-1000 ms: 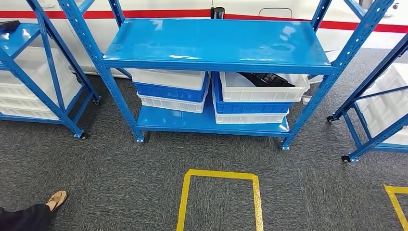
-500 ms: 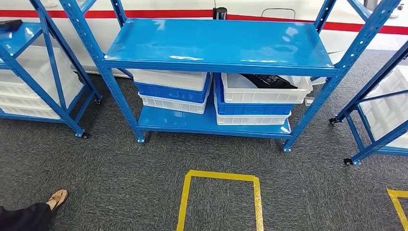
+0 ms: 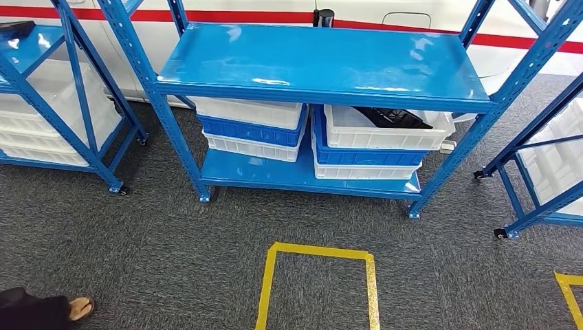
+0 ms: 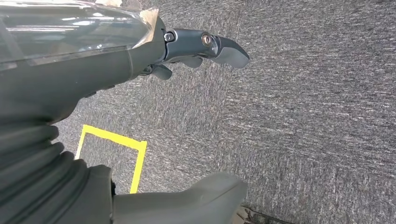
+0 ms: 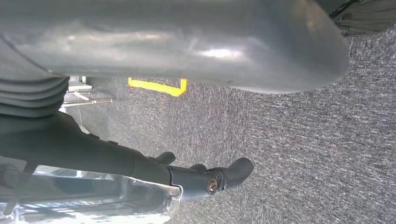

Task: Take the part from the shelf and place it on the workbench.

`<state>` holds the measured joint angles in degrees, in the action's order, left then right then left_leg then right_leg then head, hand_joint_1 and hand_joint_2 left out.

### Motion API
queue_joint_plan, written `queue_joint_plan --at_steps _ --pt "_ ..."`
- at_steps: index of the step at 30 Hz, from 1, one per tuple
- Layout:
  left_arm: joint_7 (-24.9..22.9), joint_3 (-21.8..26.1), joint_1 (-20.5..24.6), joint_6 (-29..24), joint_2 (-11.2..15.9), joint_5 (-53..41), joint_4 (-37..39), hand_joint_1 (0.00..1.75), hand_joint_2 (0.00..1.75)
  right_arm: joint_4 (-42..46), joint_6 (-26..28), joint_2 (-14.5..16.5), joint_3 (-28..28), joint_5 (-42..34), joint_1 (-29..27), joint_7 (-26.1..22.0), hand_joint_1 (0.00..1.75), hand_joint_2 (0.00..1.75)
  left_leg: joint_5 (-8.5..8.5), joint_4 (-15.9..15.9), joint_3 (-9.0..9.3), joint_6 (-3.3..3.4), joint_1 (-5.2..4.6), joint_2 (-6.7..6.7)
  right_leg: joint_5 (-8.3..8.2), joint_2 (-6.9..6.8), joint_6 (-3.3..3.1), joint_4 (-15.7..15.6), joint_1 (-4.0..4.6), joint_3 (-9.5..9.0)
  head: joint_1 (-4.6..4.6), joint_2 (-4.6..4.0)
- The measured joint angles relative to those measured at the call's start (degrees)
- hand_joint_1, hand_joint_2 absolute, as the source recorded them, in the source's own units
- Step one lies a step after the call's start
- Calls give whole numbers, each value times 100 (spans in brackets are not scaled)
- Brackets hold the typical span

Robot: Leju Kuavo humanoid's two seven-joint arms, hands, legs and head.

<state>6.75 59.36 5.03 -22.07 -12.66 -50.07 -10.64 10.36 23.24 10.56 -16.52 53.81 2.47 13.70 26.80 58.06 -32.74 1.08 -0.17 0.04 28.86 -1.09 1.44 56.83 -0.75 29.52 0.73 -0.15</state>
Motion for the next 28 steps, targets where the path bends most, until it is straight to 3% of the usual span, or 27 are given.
queue_joint_plan --at_steps 4,8,10,11,14,15,28 --pt "-1 0 0 5 0 -12 0 0 175 0 5 -1 -28 0 0 0 0 0 4 0 11 5 2 0 2 0 2 -1 -13 10 0 0" --pt "-44 -1 0 25 0 -58 0 0 175 0 32 -1 -55 1 -3 -2 0 175 10 -1 30 8 13 0 14 -1 20 -1 -10 23 1 0" --pt "-91 -46 -12 30 14 -51 -3 0 175 1 50 -9 -55 -25 -19 -11 0 175 11 -2 34 9 19 -1 14 -1 19 -1 -4 21 1 0" --pt "-111 -112 -27 44 31 -9 -6 0 131 4 50 -20 -49 -70 -34 -25 0 175 11 -2 34 8 21 -1 14 -1 19 -1 -1 20 1 0" --pt "-157 -438 -109 149 101 250 -36 0 0 34 -22 -78 -5 -336 -107 -98 0 44 10 -2 33 8 24 -2 14 -2 19 -1 3 19 1 0" --pt "-172 -548 -137 195 126 354 -51 0 0 50 -64 -100 20 -440 -133 -123 0 0 10 -2 32 8 25 -2 14 -2 19 -1 4 18 1 0" --pt "-313 -2026 -468 788 444 1737 -325 0 0 309 -721 -362 416 -1902 -397 -488 0 0 12 -3 30 9 23 -6 18 -5 20 -1 3 21 -1 0"
